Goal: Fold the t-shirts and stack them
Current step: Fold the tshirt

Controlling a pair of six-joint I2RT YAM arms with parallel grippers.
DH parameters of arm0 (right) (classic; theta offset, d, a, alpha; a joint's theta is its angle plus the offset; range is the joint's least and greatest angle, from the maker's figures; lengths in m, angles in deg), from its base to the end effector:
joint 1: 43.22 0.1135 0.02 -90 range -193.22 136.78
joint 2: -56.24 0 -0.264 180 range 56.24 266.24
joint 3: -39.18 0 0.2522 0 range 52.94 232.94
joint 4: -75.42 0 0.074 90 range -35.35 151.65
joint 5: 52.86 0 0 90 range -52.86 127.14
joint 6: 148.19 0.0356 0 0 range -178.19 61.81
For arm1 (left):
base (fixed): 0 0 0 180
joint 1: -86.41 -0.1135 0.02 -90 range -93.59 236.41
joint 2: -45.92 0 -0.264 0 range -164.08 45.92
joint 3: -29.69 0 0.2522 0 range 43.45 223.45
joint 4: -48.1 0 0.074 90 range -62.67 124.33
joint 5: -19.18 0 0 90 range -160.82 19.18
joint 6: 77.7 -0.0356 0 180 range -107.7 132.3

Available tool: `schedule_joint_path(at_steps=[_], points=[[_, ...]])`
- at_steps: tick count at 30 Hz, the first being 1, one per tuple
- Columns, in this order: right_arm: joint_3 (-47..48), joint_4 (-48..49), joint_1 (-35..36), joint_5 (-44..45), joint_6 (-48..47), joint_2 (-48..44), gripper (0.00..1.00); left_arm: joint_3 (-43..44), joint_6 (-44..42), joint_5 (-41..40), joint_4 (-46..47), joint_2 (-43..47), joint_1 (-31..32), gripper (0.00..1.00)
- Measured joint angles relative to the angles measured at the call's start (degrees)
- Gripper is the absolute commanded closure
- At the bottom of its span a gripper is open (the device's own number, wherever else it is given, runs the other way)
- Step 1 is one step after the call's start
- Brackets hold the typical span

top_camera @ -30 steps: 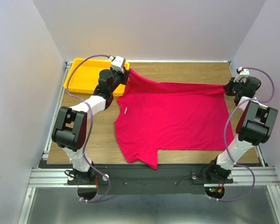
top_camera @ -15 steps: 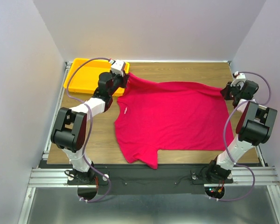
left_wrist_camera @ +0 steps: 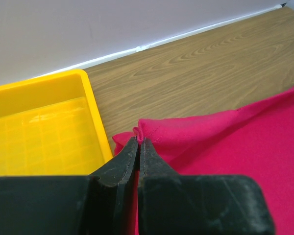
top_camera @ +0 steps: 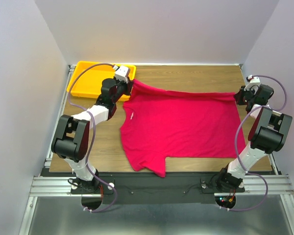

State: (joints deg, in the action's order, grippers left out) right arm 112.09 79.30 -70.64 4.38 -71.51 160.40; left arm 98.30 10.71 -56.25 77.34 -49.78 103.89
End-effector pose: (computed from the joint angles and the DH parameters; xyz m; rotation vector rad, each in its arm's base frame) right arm 0.3573 -0.1636 0.1909 -0.1061 1.9669 0.1237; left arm 0.3589 -0.1224 0.2654 0.4554 1.4806 -0.4148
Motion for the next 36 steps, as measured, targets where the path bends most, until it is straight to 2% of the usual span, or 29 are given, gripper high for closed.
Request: schedule_joint_path(at_steps=[22,36], points=[[0.00,-0.11,-0.02,0.83,-0.50,0.07,0.99,-3.93,-0.11,0.37,-0.87,2.89,-0.33,1.00],[-0.11,-0.50,-0.02,0.81,-1.95,0.07,0.90,-3.96,-0.96,3.67,-4.17,2.89,-0.20,1.00]])
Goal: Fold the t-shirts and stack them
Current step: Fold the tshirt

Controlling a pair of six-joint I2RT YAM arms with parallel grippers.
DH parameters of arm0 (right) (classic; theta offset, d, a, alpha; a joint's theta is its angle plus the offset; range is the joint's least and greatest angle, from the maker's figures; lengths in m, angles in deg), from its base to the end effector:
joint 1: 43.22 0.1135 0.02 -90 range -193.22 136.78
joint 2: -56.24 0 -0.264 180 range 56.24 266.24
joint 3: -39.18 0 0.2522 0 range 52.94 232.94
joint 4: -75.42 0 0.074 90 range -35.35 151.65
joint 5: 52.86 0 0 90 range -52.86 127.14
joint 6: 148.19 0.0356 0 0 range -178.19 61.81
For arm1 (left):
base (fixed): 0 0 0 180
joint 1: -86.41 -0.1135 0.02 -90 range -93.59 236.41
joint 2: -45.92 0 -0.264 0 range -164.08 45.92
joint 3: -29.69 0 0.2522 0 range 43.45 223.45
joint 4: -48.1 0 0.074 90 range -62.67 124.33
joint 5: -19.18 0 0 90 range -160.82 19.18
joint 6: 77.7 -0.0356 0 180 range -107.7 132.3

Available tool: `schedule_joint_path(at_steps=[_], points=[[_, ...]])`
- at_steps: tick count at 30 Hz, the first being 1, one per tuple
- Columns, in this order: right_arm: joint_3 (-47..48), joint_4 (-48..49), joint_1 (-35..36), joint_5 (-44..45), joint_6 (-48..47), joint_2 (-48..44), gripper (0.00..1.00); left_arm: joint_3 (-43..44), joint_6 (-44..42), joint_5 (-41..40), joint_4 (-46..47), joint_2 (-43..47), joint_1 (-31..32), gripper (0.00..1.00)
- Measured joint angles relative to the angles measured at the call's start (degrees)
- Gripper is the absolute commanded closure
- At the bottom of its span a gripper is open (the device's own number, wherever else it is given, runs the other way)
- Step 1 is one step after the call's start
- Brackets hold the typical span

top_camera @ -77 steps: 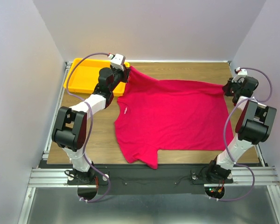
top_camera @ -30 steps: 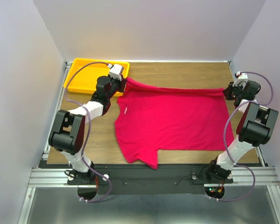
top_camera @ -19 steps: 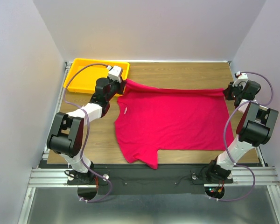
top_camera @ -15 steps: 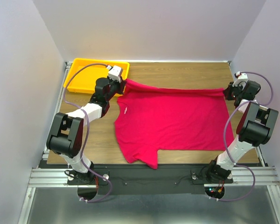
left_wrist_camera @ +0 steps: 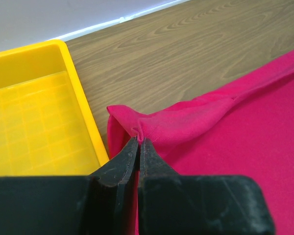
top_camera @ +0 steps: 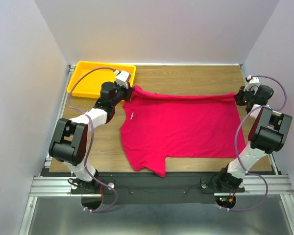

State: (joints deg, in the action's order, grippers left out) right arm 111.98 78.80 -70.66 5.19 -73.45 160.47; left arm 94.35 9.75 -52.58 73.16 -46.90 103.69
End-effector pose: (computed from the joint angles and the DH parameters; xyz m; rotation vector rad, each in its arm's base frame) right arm 0.3566 -0.1639 0.1889 -0.1266 1.9784 0.0940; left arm 0.3433 -0.1185 0.2523 0.5225 1.5561 -0.4554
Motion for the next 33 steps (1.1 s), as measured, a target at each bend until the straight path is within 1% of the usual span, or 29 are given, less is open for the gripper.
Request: schedule_joint_path(at_steps=[4,8,9,12,14,15,17,19,21,23,28,31,33], points=[[0.00,-0.20,0.00,0.00,-0.39,0.00,0.88,0.00,-0.22,0.42,-0.96,0.00,0.11,1.00],[-0.07,-0.42,0.00,0.00,-1.09,0.00,0.82,0.00,-0.46,0.85,-1.90,0.00,0.35,1.00],[-0.28,-0.37,0.00,0.00,-1.46,0.00,0.75,0.00,-0.52,0.90,-2.14,0.00,0.37,1.00],[-1.20,-0.61,0.00,0.09,-2.14,-0.17,0.66,0.02,-0.74,1.14,-2.89,0.00,0.66,1.00],[-1.97,-1.03,-0.02,0.20,-2.64,-0.61,0.57,0.00,-0.98,1.31,-3.28,0.00,0.76,1.00],[-2.47,-1.51,-0.04,0.28,-3.02,-1.18,0.50,0.00,-1.09,1.36,-3.45,0.00,0.79,1.00],[-3.13,-2.16,-0.09,0.33,-3.34,-2.49,0.41,0.00,-1.29,1.51,-3.72,0.00,1.01,1.00],[-3.41,-2.86,-0.24,0.26,-3.91,-4.26,0.26,0.00,-1.53,1.70,-4.07,0.00,1.20,1.00],[-3.41,-3.06,-0.39,0.28,-4.22,-6.19,0.16,0.00,-1.73,1.79,-4.44,0.00,1.51,1.00],[-3.41,-3.78,-0.46,0.26,-4.31,-7.93,0.11,0.00,-2.05,1.92,-4.90,0.00,1.81,1.00],[-2.47,-6.93,-0.50,0.37,-3.65,-10.12,0.11,0.00,-2.78,1.95,-5.95,0.00,2.36,1.00],[-0.02,-11.76,-0.55,0.74,-1.31,-9.81,0.12,0.00,-3.26,1.86,-6.58,0.00,2.78,1.00],[2.12,-14.49,-0.59,1.14,0.68,-9.09,0.16,0.00,-3.72,1.77,-7.02,0.00,3.08,1.00]])
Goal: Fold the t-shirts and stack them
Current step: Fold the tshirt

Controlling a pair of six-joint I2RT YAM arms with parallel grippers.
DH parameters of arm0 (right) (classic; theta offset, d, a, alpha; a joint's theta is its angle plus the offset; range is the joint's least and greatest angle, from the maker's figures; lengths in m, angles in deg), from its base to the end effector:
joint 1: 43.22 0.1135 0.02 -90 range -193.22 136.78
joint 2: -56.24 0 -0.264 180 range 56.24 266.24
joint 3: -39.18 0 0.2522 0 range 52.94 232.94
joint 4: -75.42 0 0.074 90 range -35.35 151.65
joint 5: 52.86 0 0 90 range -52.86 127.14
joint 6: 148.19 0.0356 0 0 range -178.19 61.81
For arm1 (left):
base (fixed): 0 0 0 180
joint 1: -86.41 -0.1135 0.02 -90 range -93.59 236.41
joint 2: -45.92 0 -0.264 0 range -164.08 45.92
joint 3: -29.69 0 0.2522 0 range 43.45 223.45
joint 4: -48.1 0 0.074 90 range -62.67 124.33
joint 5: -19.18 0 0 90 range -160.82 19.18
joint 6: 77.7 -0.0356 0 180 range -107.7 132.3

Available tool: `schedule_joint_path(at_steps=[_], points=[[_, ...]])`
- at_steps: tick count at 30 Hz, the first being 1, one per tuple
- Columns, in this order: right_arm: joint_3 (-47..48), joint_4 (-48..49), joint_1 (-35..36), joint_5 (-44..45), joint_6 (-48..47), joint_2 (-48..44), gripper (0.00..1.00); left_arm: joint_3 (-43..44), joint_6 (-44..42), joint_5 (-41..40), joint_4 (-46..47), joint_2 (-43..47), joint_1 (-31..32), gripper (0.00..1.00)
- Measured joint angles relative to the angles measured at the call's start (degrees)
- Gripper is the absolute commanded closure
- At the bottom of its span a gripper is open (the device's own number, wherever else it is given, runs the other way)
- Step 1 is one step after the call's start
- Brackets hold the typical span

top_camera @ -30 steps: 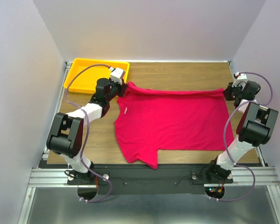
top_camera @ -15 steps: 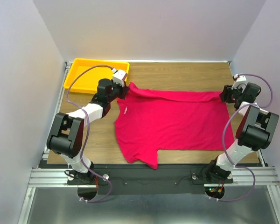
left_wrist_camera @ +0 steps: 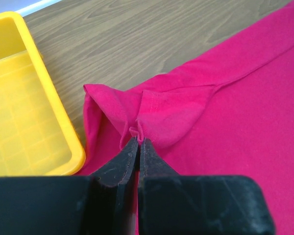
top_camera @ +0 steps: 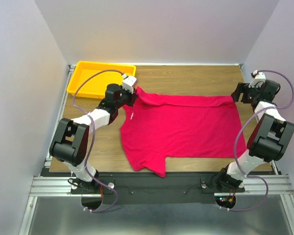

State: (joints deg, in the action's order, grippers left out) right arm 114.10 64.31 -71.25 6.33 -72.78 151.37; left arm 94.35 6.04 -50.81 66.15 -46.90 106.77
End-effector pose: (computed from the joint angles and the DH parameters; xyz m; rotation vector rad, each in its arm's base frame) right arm 0.3348 -0.1576 0.2350 -0.0740 2.0339 0.1054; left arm 0.3343 -0.1371 0.2393 0.6516 1.6362 -0.4841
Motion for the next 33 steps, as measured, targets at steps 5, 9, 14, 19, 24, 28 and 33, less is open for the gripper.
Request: schedule_joint_path(at_steps=[5,9,14,19,24,28,33], points=[[7.63,-6.80,-0.02,2.97,8.44,5.57,0.30,0.02,-1.09,-0.59,-1.36,0.00,1.11,1.00],[12.52,-11.61,-0.02,4.46,14.23,10.56,0.33,0.02,-1.46,-0.81,-2.08,0.00,2.14,1.00],[17.11,-16.57,-0.02,5.16,20.31,15.91,0.34,0.13,-1.84,-0.98,-2.89,0.00,2.93,1.00],[19.17,-20.52,-0.02,5.33,25.07,18.23,0.37,0.26,-1.88,-0.98,-2.97,0.00,3.21,1.00],[20.44,-23.26,-0.02,5.81,27.30,19.28,0.46,0.26,-1.88,-1.01,-2.99,0.00,3.19,1.00],[20.44,-24.90,0.00,6.19,27.36,19.26,0.60,0.26,-1.90,-1.01,-3.02,0.00,3.21,1.00],[19.41,-26.69,0.00,7.76,25.59,18.18,0.62,0.26,-1.88,-1.01,-3.06,0.00,3.21,1.00]])
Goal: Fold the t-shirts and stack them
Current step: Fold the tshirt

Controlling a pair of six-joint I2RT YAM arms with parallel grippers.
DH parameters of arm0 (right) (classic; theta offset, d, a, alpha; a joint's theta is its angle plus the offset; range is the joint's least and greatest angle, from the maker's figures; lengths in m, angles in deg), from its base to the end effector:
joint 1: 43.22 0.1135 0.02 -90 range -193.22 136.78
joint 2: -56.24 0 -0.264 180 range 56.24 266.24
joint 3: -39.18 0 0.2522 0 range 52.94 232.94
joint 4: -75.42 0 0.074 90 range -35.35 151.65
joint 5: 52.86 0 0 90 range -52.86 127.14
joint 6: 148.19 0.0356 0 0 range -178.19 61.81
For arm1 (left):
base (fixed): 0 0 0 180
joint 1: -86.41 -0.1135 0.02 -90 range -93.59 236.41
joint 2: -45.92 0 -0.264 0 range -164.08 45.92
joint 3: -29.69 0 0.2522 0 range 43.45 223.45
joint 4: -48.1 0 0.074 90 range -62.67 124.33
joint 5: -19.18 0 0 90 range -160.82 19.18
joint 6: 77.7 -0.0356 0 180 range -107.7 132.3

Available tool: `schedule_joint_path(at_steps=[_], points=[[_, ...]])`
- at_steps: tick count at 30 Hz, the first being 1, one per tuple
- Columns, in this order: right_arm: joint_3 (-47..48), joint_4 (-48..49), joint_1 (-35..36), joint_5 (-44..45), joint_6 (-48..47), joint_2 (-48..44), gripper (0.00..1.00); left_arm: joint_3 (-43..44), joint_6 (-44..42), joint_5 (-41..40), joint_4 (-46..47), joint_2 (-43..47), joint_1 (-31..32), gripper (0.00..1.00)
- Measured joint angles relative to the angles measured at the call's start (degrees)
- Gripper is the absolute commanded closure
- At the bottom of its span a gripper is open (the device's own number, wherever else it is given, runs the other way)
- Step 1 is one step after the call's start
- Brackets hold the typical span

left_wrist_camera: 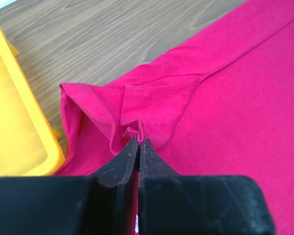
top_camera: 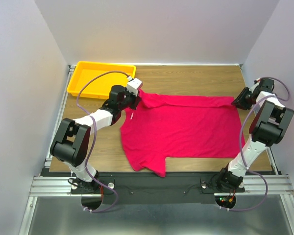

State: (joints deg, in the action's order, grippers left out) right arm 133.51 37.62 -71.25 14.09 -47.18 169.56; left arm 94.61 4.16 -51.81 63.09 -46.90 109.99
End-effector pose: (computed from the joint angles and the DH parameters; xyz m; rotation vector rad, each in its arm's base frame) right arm 0.3786 -0.1858 0.1845 0.6882 2.3936 0.3916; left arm 0.3260 -0.1550 0.2351 0.7206 1.6607 -0.4898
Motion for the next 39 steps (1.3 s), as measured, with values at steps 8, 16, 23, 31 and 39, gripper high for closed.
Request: schedule_joint_path(at_steps=[8,16,23,31,39], points=[[-2.86,-3.15,0.00,3.54,-4.63,-5.90,0.61,0.04,-0.02,0.00,-0.37,-0.07,0.00,1.00],[-3.61,-4.50,0.00,4.57,-6.86,-6.71,0.58,0.33,0.00,0.02,-0.74,-0.22,0.00,1.00],[1.07,-4.04,0.00,2.56,-4.70,-5.46,0.55,0.33,-0.22,0.00,-0.81,-0.24,0.00,1.00],[5.38,-2.51,0.37,0.52,-1.55,1.62,0.53,0.35,-0.39,0.02,-0.85,-0.35,0.00,1.00],[6.58,-2.60,0.74,0.79,-1.36,6.54,0.58,0.35,-0.39,0.04,-1.01,-0.92,0.00,1.00]])
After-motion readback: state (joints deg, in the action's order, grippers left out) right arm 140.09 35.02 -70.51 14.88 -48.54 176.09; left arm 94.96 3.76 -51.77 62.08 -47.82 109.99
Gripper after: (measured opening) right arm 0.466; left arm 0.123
